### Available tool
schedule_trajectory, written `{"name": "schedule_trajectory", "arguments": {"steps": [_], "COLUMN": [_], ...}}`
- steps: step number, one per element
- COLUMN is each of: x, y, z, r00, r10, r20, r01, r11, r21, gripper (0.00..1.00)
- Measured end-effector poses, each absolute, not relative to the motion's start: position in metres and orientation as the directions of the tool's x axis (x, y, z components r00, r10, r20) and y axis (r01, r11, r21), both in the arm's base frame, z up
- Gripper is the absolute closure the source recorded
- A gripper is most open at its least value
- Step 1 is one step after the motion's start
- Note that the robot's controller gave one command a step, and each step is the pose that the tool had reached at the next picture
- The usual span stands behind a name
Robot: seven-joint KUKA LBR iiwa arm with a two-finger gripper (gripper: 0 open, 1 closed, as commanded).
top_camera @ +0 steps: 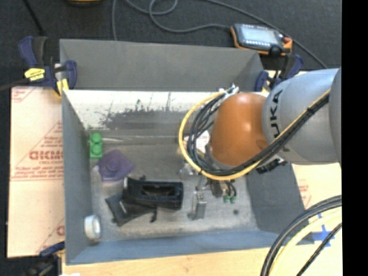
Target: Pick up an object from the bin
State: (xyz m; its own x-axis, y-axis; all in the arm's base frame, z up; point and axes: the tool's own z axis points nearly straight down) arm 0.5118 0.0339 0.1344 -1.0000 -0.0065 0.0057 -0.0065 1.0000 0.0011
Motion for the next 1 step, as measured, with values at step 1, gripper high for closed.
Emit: {"name": "schedule_trajectory", "arguments": {"steps": [1], "x": [0.5135], "y": [0.0339], "z": [0.1388], "r00": [-1.000], "r10": [-0.005], "r20": [-0.002], "r01": [-0.005], "r11": [1.000], "r21": [0.001], "gripper": [0.00]}}
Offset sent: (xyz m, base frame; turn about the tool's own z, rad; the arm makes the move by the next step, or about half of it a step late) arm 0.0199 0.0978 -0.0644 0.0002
